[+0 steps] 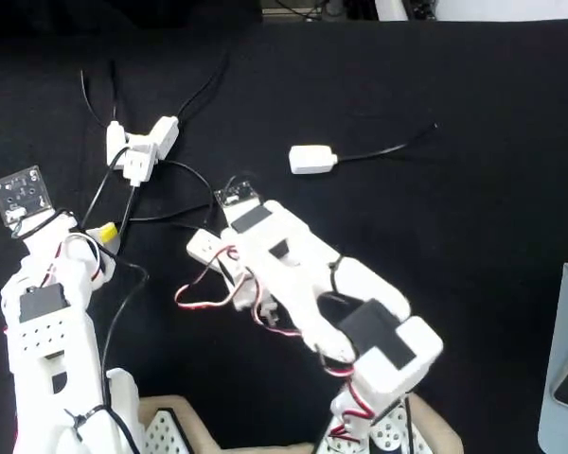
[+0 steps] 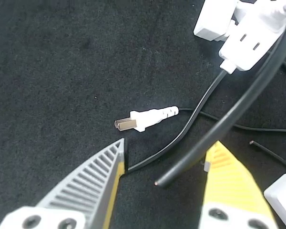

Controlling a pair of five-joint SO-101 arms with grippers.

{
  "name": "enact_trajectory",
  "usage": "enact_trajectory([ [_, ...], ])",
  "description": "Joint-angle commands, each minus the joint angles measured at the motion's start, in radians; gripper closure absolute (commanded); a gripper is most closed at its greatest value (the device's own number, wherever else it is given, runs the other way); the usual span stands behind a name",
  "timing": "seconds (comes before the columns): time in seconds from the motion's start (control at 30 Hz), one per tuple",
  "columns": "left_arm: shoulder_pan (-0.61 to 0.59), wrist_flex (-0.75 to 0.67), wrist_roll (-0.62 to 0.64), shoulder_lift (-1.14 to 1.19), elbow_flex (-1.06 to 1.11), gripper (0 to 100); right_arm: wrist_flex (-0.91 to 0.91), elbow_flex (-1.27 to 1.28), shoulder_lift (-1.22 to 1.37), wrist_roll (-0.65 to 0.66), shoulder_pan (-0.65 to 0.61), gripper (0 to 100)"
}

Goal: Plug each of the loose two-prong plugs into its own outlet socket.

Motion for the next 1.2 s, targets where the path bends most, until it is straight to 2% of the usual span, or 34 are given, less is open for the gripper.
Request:
enact_trajectory([
  [0.0, -0.001, -0.018, 0.003, -0.018, -0.007, 73, 0.060, -0.070, 0.039, -0.011, -0.015, 91.7],
  [0.1, -0.001, -0.018, 0.003, -0.018, -0.007, 73, 0.092, -0.113, 0.041, -0.009, -0.015, 99.1],
  [0.37, -0.001, -0.018, 0.003, -0.018, -0.007, 73, 0.137, -0.122, -0.031, -0.003, -0.011, 98.7],
  [0.7, -0.001, -0.018, 0.003, -0.018, -0.007, 73, 0.292, -0.111, -0.418, 0.002, -0.011, 98.7],
  [1.17, 0.001, -0.018, 0.003, -0.018, -0.007, 73, 0.341, -0.113, -0.806, 0.058, -0.015, 98.7],
])
